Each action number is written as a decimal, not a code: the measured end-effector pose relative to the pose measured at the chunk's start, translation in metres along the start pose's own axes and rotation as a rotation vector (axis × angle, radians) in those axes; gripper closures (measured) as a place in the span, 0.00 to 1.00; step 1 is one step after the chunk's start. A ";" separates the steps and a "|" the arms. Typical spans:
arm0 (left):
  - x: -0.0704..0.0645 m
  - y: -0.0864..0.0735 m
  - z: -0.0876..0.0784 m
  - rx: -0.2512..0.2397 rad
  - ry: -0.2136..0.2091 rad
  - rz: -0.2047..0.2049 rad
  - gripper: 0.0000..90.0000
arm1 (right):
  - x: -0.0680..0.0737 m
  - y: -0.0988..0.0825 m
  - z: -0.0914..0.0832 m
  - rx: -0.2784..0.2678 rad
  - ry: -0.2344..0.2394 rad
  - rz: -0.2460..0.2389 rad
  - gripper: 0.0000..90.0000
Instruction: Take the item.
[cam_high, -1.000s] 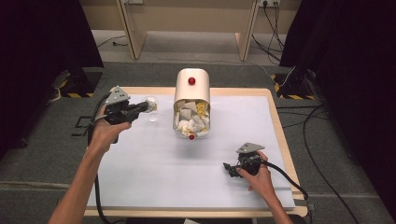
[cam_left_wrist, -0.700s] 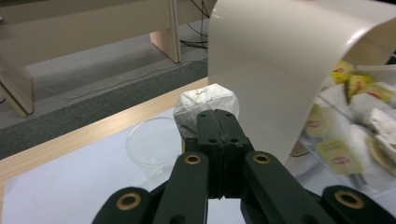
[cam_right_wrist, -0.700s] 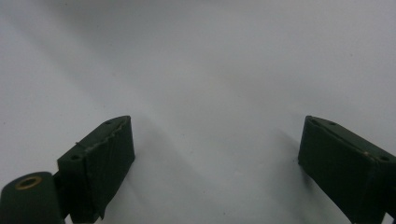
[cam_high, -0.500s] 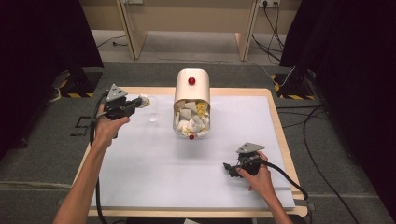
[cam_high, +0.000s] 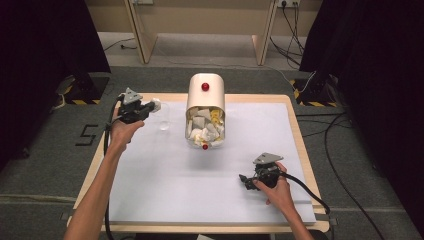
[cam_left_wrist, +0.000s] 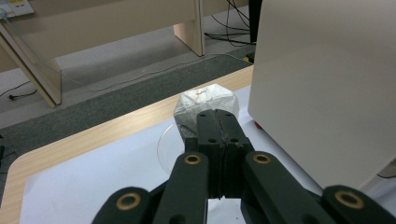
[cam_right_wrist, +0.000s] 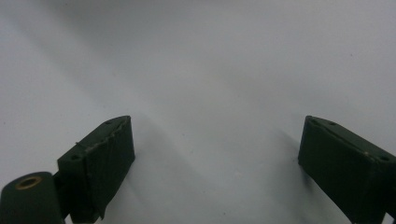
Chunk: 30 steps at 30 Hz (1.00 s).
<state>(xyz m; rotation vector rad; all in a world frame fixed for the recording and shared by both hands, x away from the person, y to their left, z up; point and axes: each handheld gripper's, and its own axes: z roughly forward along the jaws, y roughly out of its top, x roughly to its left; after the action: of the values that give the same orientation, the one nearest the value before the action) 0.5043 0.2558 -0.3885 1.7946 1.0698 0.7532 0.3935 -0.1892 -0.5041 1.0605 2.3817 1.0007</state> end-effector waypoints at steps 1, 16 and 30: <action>0.000 0.000 0.000 0.000 0.000 0.000 0.98 | 0.000 0.000 0.000 0.000 0.000 0.000 0.12; 0.003 -0.008 0.026 0.037 0.017 -0.002 0.98 | 0.000 0.000 0.000 0.001 0.001 0.004 0.12; 0.007 -0.016 0.043 0.079 0.025 -0.015 0.97 | 0.000 0.000 0.000 0.001 0.001 0.004 0.12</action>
<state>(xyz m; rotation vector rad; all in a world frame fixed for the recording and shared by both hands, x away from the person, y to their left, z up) 0.5372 0.2496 -0.4205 1.8463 1.1421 0.7354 0.3933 -0.1890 -0.5040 1.0652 2.3817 1.0014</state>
